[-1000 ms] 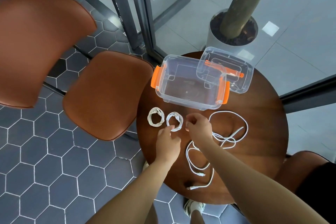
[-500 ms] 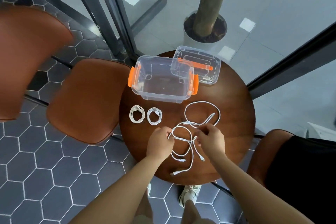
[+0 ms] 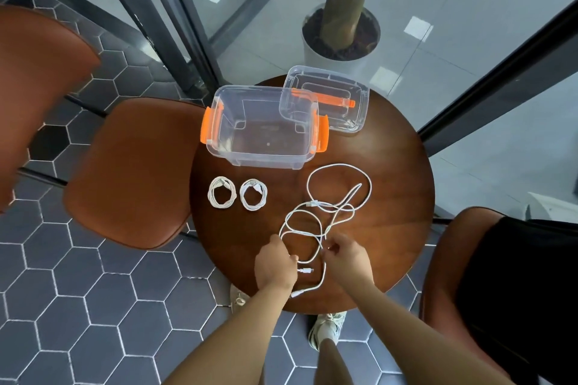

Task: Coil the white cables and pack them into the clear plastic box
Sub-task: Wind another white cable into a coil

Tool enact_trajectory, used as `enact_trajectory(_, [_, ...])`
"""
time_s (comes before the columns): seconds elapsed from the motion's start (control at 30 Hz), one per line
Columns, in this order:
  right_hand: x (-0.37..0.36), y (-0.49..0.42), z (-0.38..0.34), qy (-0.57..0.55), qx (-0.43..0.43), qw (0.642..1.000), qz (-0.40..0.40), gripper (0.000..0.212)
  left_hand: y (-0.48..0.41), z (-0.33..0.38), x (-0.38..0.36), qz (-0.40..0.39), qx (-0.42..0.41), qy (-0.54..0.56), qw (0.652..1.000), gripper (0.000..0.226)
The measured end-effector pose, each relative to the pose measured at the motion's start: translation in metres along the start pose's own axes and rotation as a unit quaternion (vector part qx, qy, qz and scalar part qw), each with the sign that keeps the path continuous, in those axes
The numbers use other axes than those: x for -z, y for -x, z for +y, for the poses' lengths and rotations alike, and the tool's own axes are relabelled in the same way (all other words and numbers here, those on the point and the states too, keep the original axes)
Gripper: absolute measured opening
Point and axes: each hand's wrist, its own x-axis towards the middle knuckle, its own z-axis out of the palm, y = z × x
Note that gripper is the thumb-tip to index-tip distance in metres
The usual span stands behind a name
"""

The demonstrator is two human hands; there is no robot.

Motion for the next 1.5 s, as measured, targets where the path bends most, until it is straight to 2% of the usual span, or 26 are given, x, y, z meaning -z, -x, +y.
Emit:
enact_trajectory(0.1, [0.002, 0.002, 0.005, -0.020, 0.003, 1.000, -0.005, 0.007, 0.001, -0.001, -0.001, 0.021, 0.038, 0.074, 0.996, 0.011])
enact_trajectory(0.2, [0.004, 0.006, 0.005, -0.001, 0.046, 0.999, 0.012, 0.018, 0.009, -0.001, 0.008, 0.033, 0.041, 0.136, 0.989, 0.013])
enact_trajectory(0.33, [0.016, 0.021, -0.015, 0.014, 0.157, 0.987, -0.006, 0.057, 0.034, 0.001, 0.032, 0.063, -0.109, 0.091, 0.988, 0.015])
enact_trajectory(0.4, [0.025, 0.028, -0.028, 0.062, 0.216, 0.974, 0.006, 0.069, 0.043, 0.005, 0.049, 0.100, -0.193, 0.042, 0.975, 0.015])
enact_trajectory(0.47, [0.035, 0.031, -0.038, 0.129, 0.269, 0.953, 0.047, 0.063, 0.050, 0.012, 0.069, 0.131, -0.258, 0.013, 0.957, 0.022])
enact_trajectory(0.53, [0.048, 0.031, -0.044, 0.132, 0.312, 0.936, 0.093, 0.033, 0.050, 0.017, 0.087, 0.148, -0.307, 0.003, 0.940, 0.028])
enact_trajectory(0.6, [0.068, 0.031, -0.054, 0.102, 0.316, 0.941, 0.065, 0.007, 0.049, 0.023, 0.102, 0.163, -0.353, -0.018, 0.921, 0.026])
enact_trajectory(0.67, [0.091, 0.034, -0.066, 0.085, 0.274, 0.957, -0.029, 0.014, 0.047, 0.028, 0.113, 0.192, -0.399, -0.031, 0.896, 0.023])
enact_trajectory(0.73, [0.114, 0.035, -0.073, 0.094, 0.283, 0.953, -0.060, 0.020, 0.049, 0.036, 0.124, 0.227, -0.435, -0.028, 0.871, 0.027])
enact_trajectory(0.83, [0.153, 0.040, -0.084, 0.094, 0.323, 0.940, -0.054, 0.026, 0.053, 0.047, 0.142, 0.293, -0.444, 0.001, 0.847, 0.027])
enact_trajectory(0.93, [0.180, 0.050, -0.098, 0.010, 0.343, 0.939, -0.022, 0.026, 0.061, 0.062, 0.157, 0.347, -0.391, 0.069, 0.850, 0.013])
enact_trajectory(1.0, [0.189, 0.057, -0.110, -0.045, 0.350, 0.936, 0.023, 0.027, 0.070, 0.070, 0.160, 0.348, -0.371, 0.114, 0.853, 0.012])
enact_trajectory(1.07, [0.196, 0.062, -0.120, -0.100, 0.356, 0.927, 0.071, 0.021, 0.081, 0.080, 0.161, 0.276, -0.328, 0.245, 0.870, 0.008])
enact_trajectory(1.1, [0.199, 0.066, -0.126, -0.113, 0.364, 0.921, 0.086, 0.018, 0.086, 0.087, 0.166, 0.189, -0.272, 0.347, 0.877, 0.007])
enact_trajectory(1.13, [0.201, 0.068, -0.130, -0.111, 0.374, 0.916, 0.096, 0.015, 0.090, 0.095, 0.172, 0.078, -0.206, 0.448, 0.866, 0.016])
enact_trajectory(1.2, [0.201, 0.072, -0.133, -0.084, 0.405, 0.906, 0.096, 0.015, 0.096, 0.109, 0.185, -0.101, -0.124, 0.600, 0.784, 0.035])
enact_trajectory(1.23, [0.200, 0.073, -0.133, -0.064, 0.425, 0.899, 0.088, 0.017, 0.096, 0.115, 0.192, -0.158, -0.102, 0.654, 0.733, 0.039])
enact_trajectory(1.3, [0.195, 0.072, -0.128, -0.029, 0.452, 0.889, 0.069, 0.022, 0.097, 0.125, 0.206, -0.211, -0.074, 0.716, 0.661, 0.038])
enact_trajectory(1.33, [0.193, 0.072, -0.126, -0.022, 0.457, 0.887, 0.061, 0.022, 0.097, 0.128, 0.211, -0.214, -0.068, 0.732, 0.644, 0.036])
enact_trajectory(1.43, [0.187, 0.074, -0.117, -0.017, 0.462, 0.884, 0.061, 0.021, 0.102, 0.133, 0.221, -0.206, -0.068, 0.757, 0.617, 0.026])
enact_trajectory(1.5, [0.185, 0.077, -0.114, -0.025, 0.467, 0.881, 0.072, 0.021, 0.105, 0.135, 0.228, -0.221, -0.086, 0.752, 0.615, 0.028])
